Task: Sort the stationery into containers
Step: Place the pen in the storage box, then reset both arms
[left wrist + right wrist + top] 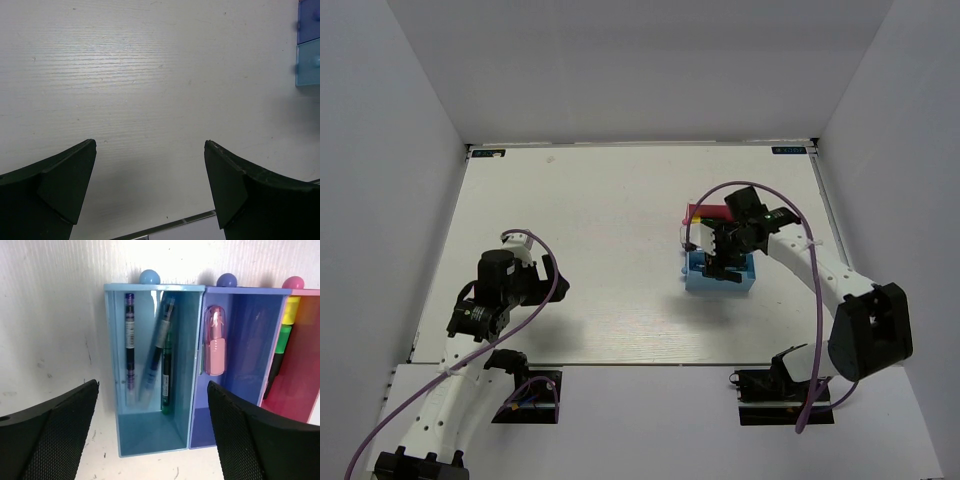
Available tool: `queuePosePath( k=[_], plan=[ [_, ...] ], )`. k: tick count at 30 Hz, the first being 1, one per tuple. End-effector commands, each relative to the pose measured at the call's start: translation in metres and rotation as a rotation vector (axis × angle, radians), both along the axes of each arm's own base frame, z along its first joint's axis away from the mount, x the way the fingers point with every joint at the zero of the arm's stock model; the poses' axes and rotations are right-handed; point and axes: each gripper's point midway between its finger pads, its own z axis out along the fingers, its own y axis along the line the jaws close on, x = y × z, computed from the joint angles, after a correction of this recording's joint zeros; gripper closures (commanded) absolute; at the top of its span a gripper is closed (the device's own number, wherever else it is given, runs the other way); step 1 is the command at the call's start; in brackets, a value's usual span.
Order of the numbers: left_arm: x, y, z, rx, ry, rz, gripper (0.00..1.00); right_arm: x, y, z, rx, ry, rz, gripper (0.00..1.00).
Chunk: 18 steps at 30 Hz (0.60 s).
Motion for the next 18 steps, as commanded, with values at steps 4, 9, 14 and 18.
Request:
queuePosePath(
  k=[4, 9, 14, 18],
  plan=[
    [0.003, -0.001, 0.002, -0.001, -0.015, -0.009, 0.00, 0.004, 0.013, 0.051, 0.167, -0.011, -0.110, 0.11],
    [0.003, -0.004, 0.001, -0.012, -0.016, -0.023, 0.01, 0.028, 0.002, 0.099, 0.394, -0.006, -0.666, 1.00],
    [0.003, -0.013, 0.003, -0.032, -0.029, -0.084, 0.41, 0.023, -0.025, 0.103, 0.526, -0.028, -0.964, 0.41],
    [0.002, -0.018, 0.003, -0.048, -0.035, -0.114, 0.38, 0.021, -0.055, 0.118, 0.602, -0.186, -1.132, 0.10]
  ],
)
